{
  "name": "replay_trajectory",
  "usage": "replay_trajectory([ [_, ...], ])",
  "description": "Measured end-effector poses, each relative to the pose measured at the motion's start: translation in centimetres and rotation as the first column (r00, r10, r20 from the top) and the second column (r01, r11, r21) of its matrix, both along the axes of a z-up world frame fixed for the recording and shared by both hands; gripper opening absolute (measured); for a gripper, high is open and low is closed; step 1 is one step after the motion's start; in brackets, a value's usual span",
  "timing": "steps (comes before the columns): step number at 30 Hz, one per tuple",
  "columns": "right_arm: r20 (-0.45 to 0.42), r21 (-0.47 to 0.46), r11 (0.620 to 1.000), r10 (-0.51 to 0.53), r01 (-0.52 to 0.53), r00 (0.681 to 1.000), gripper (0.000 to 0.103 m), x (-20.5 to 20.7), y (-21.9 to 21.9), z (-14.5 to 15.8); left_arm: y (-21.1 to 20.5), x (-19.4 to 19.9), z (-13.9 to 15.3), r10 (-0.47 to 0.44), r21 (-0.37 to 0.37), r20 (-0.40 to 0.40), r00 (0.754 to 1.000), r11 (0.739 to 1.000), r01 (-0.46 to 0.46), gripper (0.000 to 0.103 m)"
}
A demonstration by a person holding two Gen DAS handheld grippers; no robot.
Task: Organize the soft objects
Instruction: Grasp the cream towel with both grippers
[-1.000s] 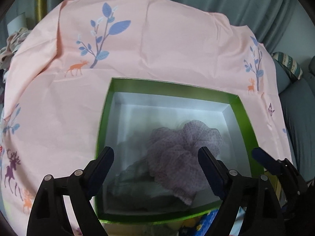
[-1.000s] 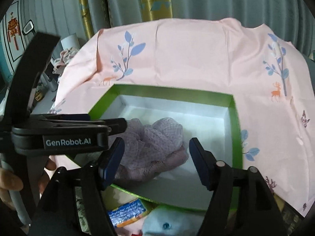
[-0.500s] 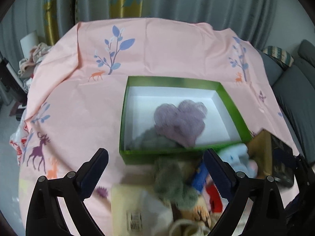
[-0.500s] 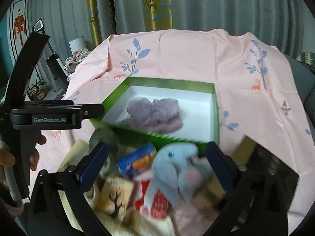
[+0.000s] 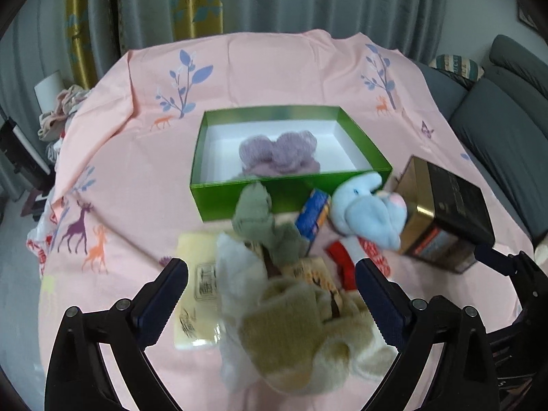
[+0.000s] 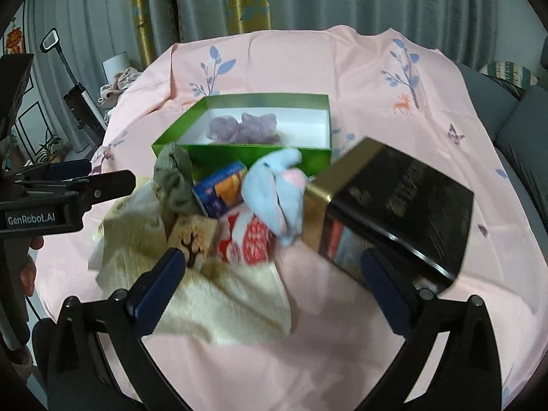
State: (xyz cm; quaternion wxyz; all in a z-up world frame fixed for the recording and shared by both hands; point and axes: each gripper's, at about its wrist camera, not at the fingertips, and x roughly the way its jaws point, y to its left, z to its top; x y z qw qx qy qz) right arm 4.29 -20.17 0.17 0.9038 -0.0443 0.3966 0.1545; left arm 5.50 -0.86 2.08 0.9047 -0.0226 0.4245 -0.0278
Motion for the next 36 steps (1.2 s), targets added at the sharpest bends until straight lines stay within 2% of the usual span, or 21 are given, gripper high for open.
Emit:
replay_trajectory([
  [6, -0.04, 0.023, 1.0, -0.02, 0.021, 0.999, 0.102, -1.3, -0.7, -1.4, 0.0, -2.0, -1.3, -0.004, -0.039, -0.036, 0.999, 0.999, 0.003, 0.098],
  [15, -0.027, 0.012, 0.999, -0.033, 0.033, 0.999, 0.102, -1.8, -0.9, -1.4, 0.3, -4.1, -1.7, 0.012, -0.055, -0.032, 0.999, 0.998, -0.014, 0.098],
  [26, -0.034, 0.016, 0.999, -0.033, 0.034, 0.999, 0.102, -1.8, -1.1, -1.6, -0.2, -3.9, -2.8, -0.001, -0.062, -0.074, 0.997, 0.998, -0.003, 0.098],
  [36, -0.046, 0.044, 0.998, -0.035, 0.037, 0.998, 0.102, -1.5, -1.6, -1.8, 0.0, -3.9, -3.0, -0.004, -0.069, -0.071, 0.997, 0.998, -0.001, 0.098],
])
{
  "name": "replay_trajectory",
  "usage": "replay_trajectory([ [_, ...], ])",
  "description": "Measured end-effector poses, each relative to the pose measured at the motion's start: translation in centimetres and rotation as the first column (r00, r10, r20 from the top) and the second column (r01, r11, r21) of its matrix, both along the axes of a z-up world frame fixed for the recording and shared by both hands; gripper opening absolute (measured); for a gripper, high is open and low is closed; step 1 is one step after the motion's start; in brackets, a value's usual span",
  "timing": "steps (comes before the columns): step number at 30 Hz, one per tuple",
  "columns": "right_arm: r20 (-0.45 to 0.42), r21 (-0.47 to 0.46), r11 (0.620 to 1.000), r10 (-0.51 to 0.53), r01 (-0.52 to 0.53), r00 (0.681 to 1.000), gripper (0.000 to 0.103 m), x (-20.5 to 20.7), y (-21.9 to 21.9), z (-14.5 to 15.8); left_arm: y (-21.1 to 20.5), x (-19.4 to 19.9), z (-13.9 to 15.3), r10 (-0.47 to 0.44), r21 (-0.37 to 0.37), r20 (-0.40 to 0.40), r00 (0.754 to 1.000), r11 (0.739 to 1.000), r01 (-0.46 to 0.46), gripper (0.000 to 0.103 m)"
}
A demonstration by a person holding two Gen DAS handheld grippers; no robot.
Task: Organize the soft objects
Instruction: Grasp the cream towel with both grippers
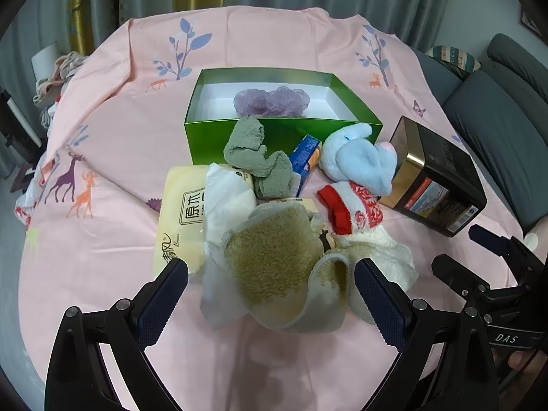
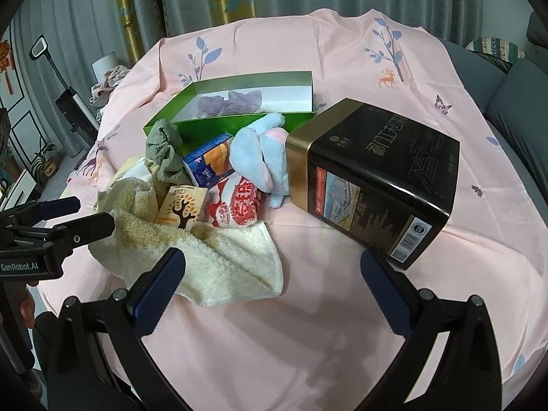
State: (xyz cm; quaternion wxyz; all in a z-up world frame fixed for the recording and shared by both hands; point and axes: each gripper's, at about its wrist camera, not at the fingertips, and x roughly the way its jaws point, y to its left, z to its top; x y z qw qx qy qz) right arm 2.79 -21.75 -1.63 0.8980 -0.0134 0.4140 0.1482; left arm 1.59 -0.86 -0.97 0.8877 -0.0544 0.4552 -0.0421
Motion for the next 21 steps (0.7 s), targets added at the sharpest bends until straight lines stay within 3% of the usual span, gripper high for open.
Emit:
replay_trajectory([
  [5, -0.003, 0.071, 0.995, 0.07, -0.07, 0.998, 0.102, -0.6, -0.1, -0.3, 0.9, -0.5, -0.3, -0.007, -0.028, -0.004, 1.0, 1.0, 0.007, 0.098],
  [10, -0.004, 0.169, 0.964, 0.208, -0.204, 0.978, 0.102, -2.0, 0.3, -1.3, 2.1, -1.6, -1.6, -0.064, -0.144, -0.02, 0.998, 0.988, 0.06, 0.098],
  [15, -0.029, 0.141, 0.959, 0.254, -0.247, 0.967, 0.102, -1.9, 2.0, -3.3, 2.1, -1.3, -2.5, -0.073, -0.226, -0.048, 0.996, 0.972, 0.06, 0.098],
  [21, -0.037, 0.159, 0.957, 0.251, -0.243, 0.967, 0.102, -0.7, 2.1, -4.5, 0.8, -0.4, -2.9, -0.088, -0.232, -0.03, 0.996, 0.969, 0.079, 0.098],
])
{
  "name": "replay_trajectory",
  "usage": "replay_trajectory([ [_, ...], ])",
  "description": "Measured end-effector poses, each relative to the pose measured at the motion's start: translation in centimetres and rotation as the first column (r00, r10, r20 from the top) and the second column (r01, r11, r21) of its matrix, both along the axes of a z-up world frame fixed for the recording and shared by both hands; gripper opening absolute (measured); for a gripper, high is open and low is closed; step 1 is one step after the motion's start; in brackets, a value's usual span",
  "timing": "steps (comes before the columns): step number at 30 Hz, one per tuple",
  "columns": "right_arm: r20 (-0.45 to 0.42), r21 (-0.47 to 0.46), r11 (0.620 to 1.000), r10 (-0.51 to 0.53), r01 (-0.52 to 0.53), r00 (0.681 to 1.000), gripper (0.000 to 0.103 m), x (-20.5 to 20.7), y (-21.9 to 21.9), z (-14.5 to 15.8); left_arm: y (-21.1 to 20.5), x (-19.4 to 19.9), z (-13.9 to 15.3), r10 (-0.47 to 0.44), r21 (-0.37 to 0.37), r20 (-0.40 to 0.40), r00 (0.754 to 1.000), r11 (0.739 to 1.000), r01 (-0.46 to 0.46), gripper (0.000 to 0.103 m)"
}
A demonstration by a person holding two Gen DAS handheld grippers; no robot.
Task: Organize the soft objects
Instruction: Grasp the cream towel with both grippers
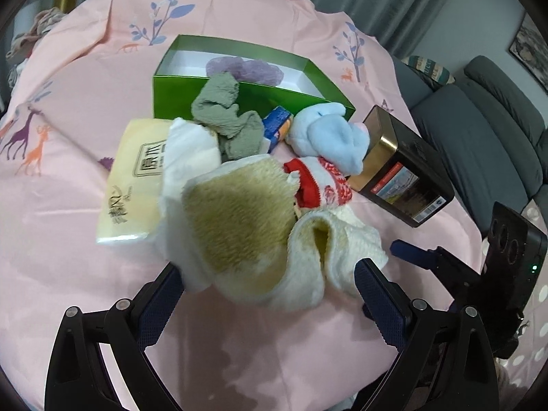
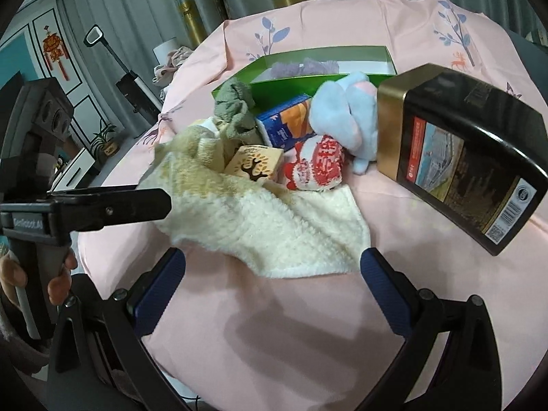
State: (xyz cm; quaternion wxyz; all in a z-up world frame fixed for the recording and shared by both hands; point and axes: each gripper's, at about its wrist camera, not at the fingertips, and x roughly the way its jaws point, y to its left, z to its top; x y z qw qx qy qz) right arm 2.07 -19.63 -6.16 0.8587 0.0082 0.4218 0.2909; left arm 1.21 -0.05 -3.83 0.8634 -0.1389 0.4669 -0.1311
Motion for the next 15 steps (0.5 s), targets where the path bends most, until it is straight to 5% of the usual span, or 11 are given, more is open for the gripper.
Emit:
replay_trajectory([
  [3, -0.002, -0.011, 1.0, 0.014, -0.014, 1.0, 0.102, 0.8, 0.4, -0.6, -0.1, 0.5, -0.3, 0.0, -0.021, 0.001, 1.0, 1.0, 0.0, 0.097],
  [8, -0.022, 0.017, 1.0, 0.019, -0.019, 1.0, 0.095, 1.9, 0.7, -1.2, 0.6, 1.2, -0.9, 0.031, -0.07, -0.022, 0.999, 0.997, -0.032, 0.064],
  [11, -0.053, 0.047, 0.999, 0.026, -0.024, 0.998, 0.076, 2.3, 0.9, -1.7, 0.9, 1.2, -1.2, 0.031, -0.083, -0.026, 0.999, 0.996, -0.033, 0.05],
  [15, -0.058, 0.082, 0.995, 0.055, -0.05, 0.997, 0.026, 1.9, 1.2, -1.7, 0.8, 0.9, -0.9, 0.017, -0.097, -0.007, 1.0, 0.995, -0.018, 0.034],
])
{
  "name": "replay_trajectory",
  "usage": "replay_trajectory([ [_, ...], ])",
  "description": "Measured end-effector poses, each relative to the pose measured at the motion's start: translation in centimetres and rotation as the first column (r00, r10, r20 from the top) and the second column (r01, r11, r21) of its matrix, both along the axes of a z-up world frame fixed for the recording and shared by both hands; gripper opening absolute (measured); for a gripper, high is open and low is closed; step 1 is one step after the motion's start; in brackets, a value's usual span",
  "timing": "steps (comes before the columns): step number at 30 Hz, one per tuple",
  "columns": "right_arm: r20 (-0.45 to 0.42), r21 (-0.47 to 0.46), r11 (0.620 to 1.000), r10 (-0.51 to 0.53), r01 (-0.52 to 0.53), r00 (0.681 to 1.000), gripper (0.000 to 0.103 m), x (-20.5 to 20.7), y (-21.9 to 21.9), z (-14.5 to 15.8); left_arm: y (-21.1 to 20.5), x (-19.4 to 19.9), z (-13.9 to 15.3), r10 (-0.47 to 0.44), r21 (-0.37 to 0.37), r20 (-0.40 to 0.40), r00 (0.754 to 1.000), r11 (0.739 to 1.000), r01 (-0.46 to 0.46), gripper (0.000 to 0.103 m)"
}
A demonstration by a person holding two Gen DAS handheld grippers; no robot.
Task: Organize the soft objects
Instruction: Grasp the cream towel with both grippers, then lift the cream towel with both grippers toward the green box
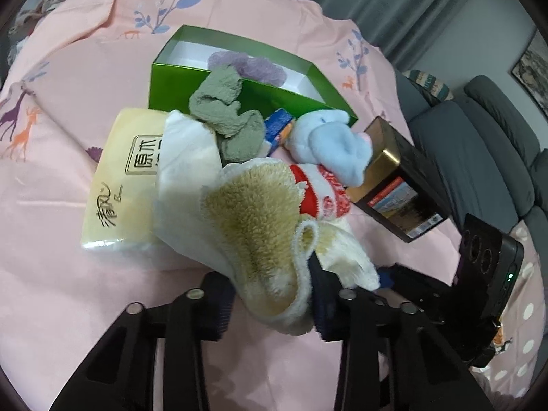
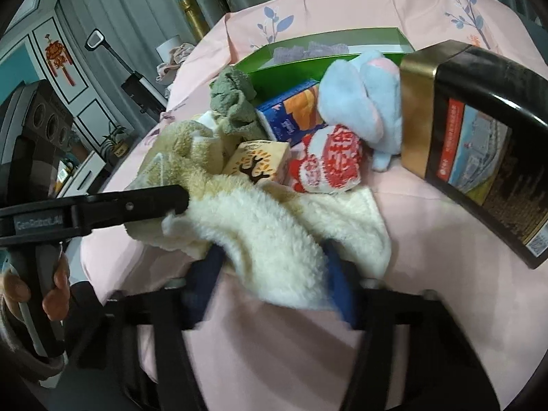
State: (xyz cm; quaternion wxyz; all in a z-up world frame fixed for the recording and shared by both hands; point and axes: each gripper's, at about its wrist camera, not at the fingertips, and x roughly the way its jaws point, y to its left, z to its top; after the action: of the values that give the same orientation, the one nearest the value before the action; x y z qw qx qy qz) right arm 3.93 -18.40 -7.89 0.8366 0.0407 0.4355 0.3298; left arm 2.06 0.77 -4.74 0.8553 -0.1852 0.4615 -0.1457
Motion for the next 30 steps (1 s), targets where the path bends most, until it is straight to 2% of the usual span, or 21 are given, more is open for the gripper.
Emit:
replay_trajectory([
  [3, -0.003, 0.013, 1.0, 0.027, -0.027, 1.0, 0.019, -0.8, 0.3, 0.4, 0.1, -0.4, 0.2, -0.004, -0.02, 0.002, 1.0, 1.0, 0.004, 0.033],
  [6, 0.01, 0.05, 0.998, 0.037, -0.037, 0.999, 0.019, -1.7, 0.1, 1.9, 0.6, -1.5, 1.1, 0.001, -0.029, 0.023, 1.0, 1.0, 0.0, 0.033],
  [10, 0.111, 0.062, 0.996, 0.064, -0.071, 0.992, 0.019, -3.3, 0.1, 5.3, 1.0, -2.9, 3.1, -0.001, -0.02, 0.051, 0.999, 1.0, 0.002, 0.033],
  [15, 0.179, 0.08, 0.991, 0.089, -0.105, 0.98, 0.019, -4.3, 0.4, 7.8, 1.9, -3.6, 4.2, 0.002, -0.089, 0.041, 0.999, 0.996, 0.002, 0.033],
  [18, 0.18, 0.023, 0.994, 0.097, -0.103, 0.979, 0.019, -4.4, 0.9, 7.6, 2.0, -3.9, 4.0, -0.001, -0.088, 0.022, 1.0, 0.996, 0.003, 0.036],
  [20, 0.155, 0.002, 0.995, 0.096, -0.097, 0.983, 0.019, -4.3, 0.8, 6.9, 2.1, -4.1, 3.2, -0.003, -0.101, -0.006, 1.0, 0.995, 0.002, 0.043],
  [22, 0.126, -0.029, 0.996, 0.087, -0.084, 0.988, 0.019, -4.3, 0.4, 6.1, 1.8, -4.4, 2.5, 0.003, -0.117, -0.029, 1.0, 0.993, -0.006, 0.066],
  [30, 0.032, -0.066, 0.991, 0.115, -0.112, 0.993, 0.022, -6.0, -1.0, 3.7, -0.5, -4.9, 0.4, -0.027, -0.136, -0.075, 0.997, 0.991, 0.017, 0.069],
])
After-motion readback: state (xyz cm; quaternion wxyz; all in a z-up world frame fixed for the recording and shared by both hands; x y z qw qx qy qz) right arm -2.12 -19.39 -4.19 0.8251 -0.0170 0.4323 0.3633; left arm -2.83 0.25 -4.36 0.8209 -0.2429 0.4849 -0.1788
